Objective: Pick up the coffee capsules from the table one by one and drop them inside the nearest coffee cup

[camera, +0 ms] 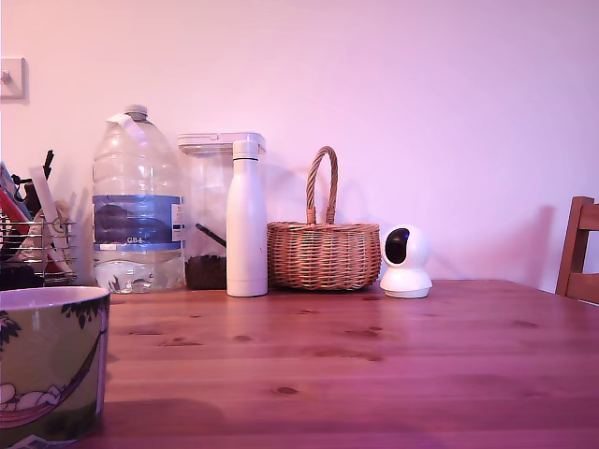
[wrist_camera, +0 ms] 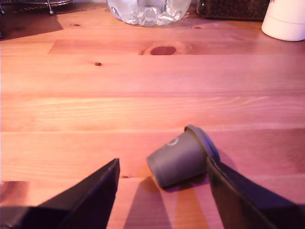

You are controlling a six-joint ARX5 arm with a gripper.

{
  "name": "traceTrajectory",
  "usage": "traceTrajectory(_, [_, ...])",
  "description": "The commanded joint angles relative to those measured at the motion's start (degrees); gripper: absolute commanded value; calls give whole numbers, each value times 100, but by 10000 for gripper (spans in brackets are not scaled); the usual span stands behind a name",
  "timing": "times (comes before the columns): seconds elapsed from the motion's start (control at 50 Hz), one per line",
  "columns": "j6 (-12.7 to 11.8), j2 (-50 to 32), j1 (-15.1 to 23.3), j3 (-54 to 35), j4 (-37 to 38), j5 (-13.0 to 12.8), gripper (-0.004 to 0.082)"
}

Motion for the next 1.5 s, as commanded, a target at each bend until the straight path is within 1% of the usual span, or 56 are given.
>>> traceTrajectory(0.0, [-109, -70, -59, 33, -74, 11, 501])
traceTrajectory(0.14, [-173, -70, -90, 33, -66, 9, 501])
traceTrajectory(0.42, [-175, -70, -184, 33, 59, 9, 501])
traceTrajectory(0.46, [-181, -70, -199, 33, 72, 48, 501])
traceTrajectory(0.5, [-247, -70, -208, 33, 96, 111, 506])
traceTrajectory(0.52, [-247, -70, -210, 33, 98, 120, 513])
traceTrajectory(0.54, [-321, -70, -212, 33, 105, 225, 525])
traceTrajectory(0.56, [-358, -70, -223, 33, 109, 267, 543])
traceTrajectory(0.66, [-387, -70, -297, 33, 125, 356, 661])
traceTrajectory(0.7, [-387, -70, -319, 33, 122, 356, 673])
traceTrajectory(0.84, [-387, -70, -396, 33, 98, 352, 674])
traceTrajectory(1.0, [-435, -70, -428, 33, 79, 188, 674])
traceTrajectory(1.04, [-494, -70, -431, 33, 57, 140, 674])
traceTrajectory(1.08, [-494, -68, -431, 33, 39, 83, 674])
traceTrajectory(1.1, [-566, -68, -431, 33, 24, 52, 674])
traceTrajectory(1.2, [-629, -68, -433, 35, -33, -90, 674])
traceTrajectory(1.24, [-629, -68, -433, 37, -33, -116, 674])
traceTrajectory(1.26, [-734, -66, -433, 37, -35, -129, 674])
traceTrajectory(1.3, [-734, -52, -435, 48, -33, -162, 674])
traceTrajectory(1.32, [-824, -28, -433, 59, -33, -160, 674])
traceTrajectory(1.48, [-896, 203, -470, 238, -44, -160, 674])
